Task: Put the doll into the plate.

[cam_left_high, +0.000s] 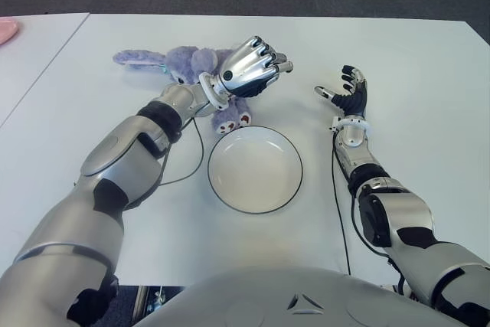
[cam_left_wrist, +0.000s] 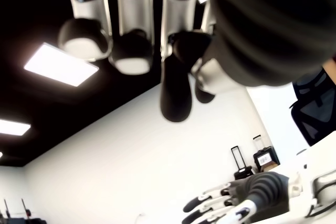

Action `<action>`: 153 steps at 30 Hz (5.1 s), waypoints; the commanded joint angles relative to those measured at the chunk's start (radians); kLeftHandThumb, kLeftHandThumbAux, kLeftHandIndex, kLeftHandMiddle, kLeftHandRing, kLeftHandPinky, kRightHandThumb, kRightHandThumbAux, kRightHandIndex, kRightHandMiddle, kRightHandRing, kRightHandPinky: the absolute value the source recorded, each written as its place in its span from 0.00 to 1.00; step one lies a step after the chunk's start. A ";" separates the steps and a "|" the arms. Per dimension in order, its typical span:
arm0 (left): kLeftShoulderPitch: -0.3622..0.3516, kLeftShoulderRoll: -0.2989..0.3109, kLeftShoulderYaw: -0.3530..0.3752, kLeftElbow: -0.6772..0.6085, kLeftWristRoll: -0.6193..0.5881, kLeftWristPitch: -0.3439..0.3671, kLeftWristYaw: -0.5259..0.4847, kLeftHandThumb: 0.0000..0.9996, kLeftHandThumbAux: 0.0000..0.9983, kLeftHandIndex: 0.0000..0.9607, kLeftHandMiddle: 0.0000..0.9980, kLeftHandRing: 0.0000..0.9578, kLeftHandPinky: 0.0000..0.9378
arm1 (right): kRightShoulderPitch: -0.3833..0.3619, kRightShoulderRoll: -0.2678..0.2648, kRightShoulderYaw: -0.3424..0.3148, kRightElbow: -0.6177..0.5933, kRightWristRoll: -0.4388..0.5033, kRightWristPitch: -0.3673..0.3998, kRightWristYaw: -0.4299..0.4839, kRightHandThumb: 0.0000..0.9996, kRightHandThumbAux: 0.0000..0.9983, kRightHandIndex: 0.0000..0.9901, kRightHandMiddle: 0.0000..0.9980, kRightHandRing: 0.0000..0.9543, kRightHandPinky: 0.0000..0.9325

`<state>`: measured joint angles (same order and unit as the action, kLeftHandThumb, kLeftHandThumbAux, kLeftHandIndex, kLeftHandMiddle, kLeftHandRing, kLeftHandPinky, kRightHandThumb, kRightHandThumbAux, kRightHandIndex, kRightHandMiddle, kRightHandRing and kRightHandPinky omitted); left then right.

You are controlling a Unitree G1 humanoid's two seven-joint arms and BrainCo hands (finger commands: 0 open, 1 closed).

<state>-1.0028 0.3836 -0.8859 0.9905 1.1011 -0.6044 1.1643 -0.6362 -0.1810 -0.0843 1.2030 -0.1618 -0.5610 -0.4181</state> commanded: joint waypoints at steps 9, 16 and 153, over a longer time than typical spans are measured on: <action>-0.110 0.119 0.029 0.174 0.033 0.110 0.115 0.70 0.70 0.44 0.55 0.61 0.64 | 0.282 0.098 0.026 0.153 -0.028 0.097 0.005 0.00 0.87 0.21 0.23 0.21 0.22; -0.112 0.174 0.045 0.192 0.026 0.211 0.174 0.34 0.39 0.09 0.09 0.10 0.12 | 0.281 0.099 0.030 0.153 -0.031 0.102 -0.004 0.00 0.87 0.21 0.23 0.20 0.21; 0.079 0.042 0.153 0.397 -0.203 0.191 -0.676 0.71 0.68 0.46 0.42 0.52 0.63 | 0.273 0.090 0.038 0.154 -0.036 0.135 -0.009 0.00 0.91 0.21 0.25 0.22 0.23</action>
<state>-0.9667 0.4385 -0.6055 1.3411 0.7482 -0.4719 0.4669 -0.6355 -0.1829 -0.0568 1.2026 -0.1887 -0.5500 -0.4512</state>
